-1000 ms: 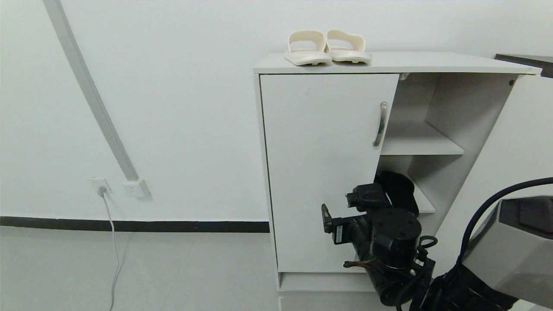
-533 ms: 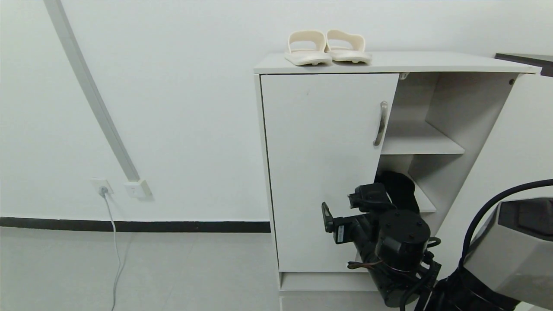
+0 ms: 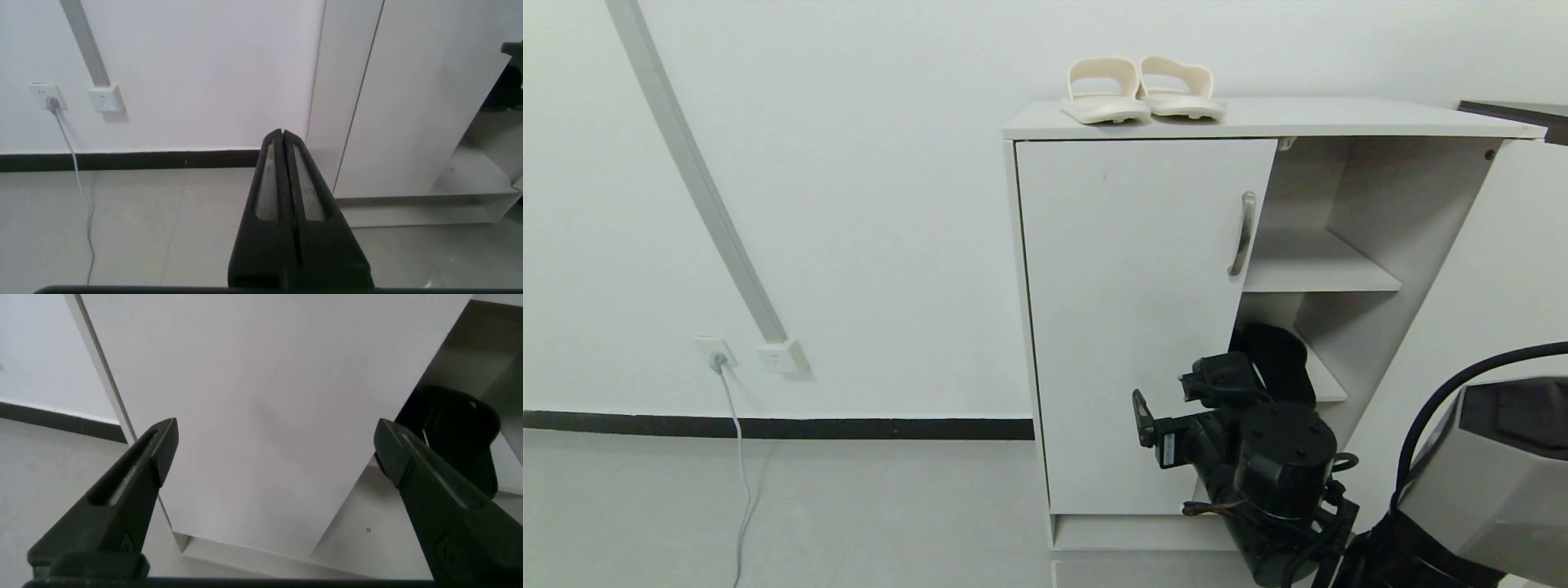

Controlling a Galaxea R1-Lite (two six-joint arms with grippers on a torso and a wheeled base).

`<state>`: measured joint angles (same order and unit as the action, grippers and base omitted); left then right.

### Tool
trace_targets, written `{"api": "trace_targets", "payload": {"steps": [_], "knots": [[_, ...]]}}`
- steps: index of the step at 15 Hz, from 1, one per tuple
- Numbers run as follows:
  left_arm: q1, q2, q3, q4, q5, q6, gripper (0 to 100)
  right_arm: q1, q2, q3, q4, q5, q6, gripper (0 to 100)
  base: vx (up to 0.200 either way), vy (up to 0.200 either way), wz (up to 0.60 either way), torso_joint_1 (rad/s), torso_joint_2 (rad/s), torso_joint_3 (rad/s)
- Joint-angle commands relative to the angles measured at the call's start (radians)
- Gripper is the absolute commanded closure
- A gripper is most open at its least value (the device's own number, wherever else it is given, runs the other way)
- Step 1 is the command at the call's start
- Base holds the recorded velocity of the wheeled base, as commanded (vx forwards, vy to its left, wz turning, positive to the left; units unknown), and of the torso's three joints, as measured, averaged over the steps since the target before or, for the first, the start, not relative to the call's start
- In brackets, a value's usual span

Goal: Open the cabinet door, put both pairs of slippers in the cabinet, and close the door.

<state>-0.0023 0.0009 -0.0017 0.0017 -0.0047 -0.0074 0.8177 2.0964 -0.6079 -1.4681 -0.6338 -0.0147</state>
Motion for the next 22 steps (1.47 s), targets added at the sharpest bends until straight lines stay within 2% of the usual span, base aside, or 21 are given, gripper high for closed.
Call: {"api": "trace_targets", "payload": {"steps": [1, 10, 22], "knots": [[0.001, 0.001, 0.0, 0.0, 0.0, 0.0, 100, 0.0, 0.005, -0.003, -0.005, 0.0, -0.001, 0, 0.0, 0.0, 0.0, 0.0, 0.0, 0.0], [-0.001, 0.001, 0.0, 0.0, 0.0, 0.001, 100, 0.001, 0.007, 0.002, -0.006, 0.0, -0.001, 0, 0.0, 0.0, 0.0, 0.047, -0.38, -0.334], [0.001, 0.001, 0.0, 0.0, 0.0, 0.001, 100, 0.005, 0.013, 0.007, -0.006, 0.0, -0.001, 0, 0.0, 0.0, 0.0, 0.159, -0.48, -0.323]]}}
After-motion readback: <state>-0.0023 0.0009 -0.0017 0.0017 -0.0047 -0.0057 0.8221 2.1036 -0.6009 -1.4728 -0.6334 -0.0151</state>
